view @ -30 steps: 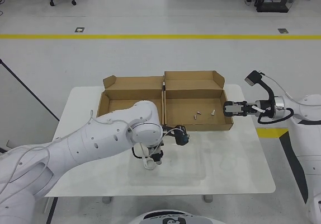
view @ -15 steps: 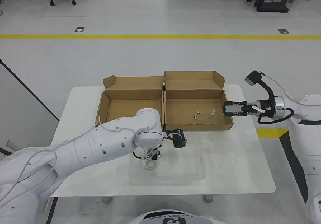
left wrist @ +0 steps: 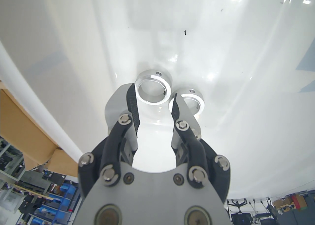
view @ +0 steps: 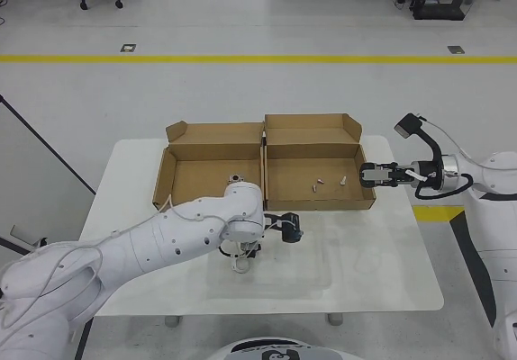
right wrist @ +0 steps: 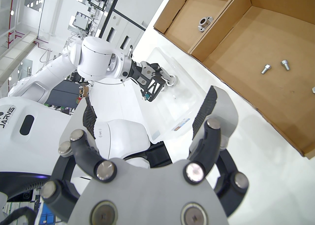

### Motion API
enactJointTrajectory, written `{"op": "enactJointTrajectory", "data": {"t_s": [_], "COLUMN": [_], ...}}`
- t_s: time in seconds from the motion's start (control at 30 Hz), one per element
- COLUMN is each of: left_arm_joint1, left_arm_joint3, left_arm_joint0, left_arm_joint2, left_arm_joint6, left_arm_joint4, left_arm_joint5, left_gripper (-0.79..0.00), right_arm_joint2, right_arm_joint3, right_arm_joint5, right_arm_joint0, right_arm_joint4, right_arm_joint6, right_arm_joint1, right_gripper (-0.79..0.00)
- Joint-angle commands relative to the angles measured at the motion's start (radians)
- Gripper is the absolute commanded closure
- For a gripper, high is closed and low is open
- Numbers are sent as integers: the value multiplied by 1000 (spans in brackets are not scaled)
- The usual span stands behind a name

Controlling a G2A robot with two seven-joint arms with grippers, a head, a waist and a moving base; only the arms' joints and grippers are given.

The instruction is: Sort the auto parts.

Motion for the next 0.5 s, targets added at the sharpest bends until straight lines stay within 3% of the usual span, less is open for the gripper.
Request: {"op": "enactJointTrajectory", "data": {"t_s": [0.0, 0.47], "left_arm_joint1": [-4, -24], "left_arm_joint3": [13, 63], "left_arm_joint0": [6, -1], "left_arm_joint2": [0, 0], "left_arm_joint6": [5, 13], "left_arm_joint4": [13, 43], "left_arm_joint5": [-5, -12], "left_gripper": [-305, -249], "right_arm_joint2": [0, 0], "right_arm_joint3": [0, 0], "right_arm_joint5": [0, 0], "right_arm_joint0": [0, 0], "right_arm_joint4": [0, 0], "right_arm_joint6": [0, 0], "right_arm_joint1": [0, 0], "right_gripper": [-785, -785]}}
